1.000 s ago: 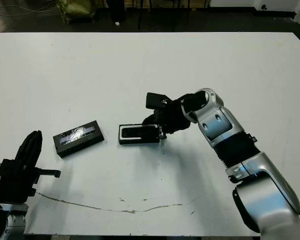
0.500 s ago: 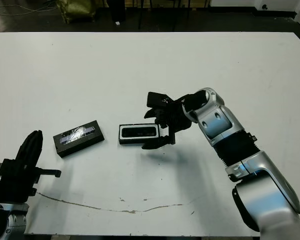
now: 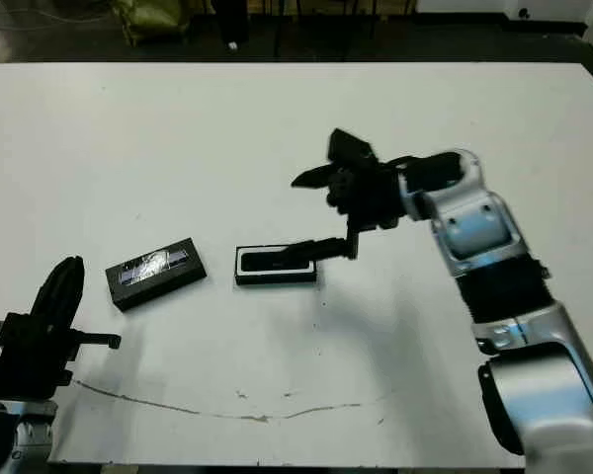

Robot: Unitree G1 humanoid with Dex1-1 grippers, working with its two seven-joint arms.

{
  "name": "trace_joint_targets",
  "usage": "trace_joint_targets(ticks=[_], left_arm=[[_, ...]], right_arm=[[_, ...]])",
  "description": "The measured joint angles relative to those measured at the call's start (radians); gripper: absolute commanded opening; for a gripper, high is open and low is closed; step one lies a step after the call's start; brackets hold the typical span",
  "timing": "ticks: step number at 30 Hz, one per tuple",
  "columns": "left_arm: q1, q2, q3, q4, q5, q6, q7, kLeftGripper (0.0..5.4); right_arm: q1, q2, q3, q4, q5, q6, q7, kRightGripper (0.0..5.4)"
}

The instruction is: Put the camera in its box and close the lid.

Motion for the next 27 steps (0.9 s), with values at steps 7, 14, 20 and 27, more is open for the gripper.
trace_joint_targets(ticks=[7, 14, 20, 27], left_arm=[[0.000, 0.000, -0.002, 0.002, 0.005, -0.010, -0.001, 0.00], [-0.002, 0.002, 0.004, 0.005, 0.003, -0.015, -0.001, 0.00], [-0.011, 0.007, 0.016, 0.005, 0.002, 0.001, -0.001, 0.00], [-0.037, 0.013, 0.020, 0.018, -0.001, 0.001, -0.013, 0.00]], right_arm=[[0.261, 0.059, -0.216, -0.265, 0.097, 0.019, -0.342, 3.44], [0.566, 0.094, -0.337, -0.431, 0.056, -0.133, -0.611, 1.86], [0.841, 0.164, -0.427, -0.480, 0.082, -0.279, -0.706, 0.47], [1.083, 0.306, -0.450, -0.546, 0.094, -0.475, -0.811, 0.02]])
